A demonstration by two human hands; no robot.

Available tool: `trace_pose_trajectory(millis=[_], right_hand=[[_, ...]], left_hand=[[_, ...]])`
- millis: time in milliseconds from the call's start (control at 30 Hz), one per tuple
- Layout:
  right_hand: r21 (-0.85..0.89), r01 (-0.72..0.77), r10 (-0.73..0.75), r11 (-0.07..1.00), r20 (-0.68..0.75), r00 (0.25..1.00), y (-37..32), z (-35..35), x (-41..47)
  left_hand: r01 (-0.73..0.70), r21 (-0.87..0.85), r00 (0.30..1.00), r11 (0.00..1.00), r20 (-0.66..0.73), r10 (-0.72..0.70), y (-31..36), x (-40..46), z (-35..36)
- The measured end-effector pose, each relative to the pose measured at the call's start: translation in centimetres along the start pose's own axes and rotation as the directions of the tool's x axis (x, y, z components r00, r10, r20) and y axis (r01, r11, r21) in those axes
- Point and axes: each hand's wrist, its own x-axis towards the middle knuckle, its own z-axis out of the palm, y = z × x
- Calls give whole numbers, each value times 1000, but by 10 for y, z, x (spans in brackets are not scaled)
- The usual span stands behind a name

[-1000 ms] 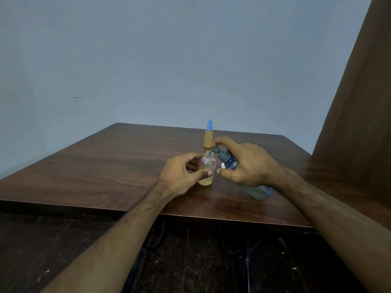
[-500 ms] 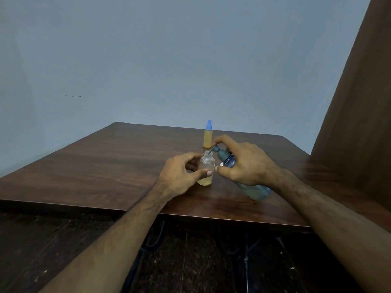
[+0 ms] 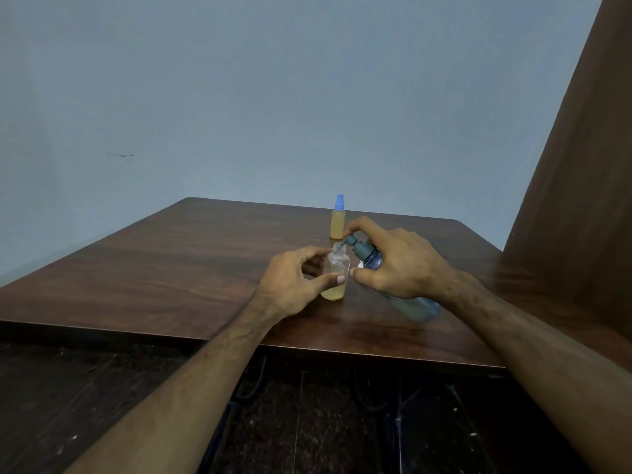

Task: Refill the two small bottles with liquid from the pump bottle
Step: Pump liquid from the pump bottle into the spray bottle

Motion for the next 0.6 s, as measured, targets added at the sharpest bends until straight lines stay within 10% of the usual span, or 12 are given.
trace_pose_trajectory(millis=[600], right_hand=[[-27, -8, 8, 1000, 13, 1000, -4, -10, 3]], left_hand=[[12, -11, 1000, 1000, -6, -12, 2, -1, -1]])
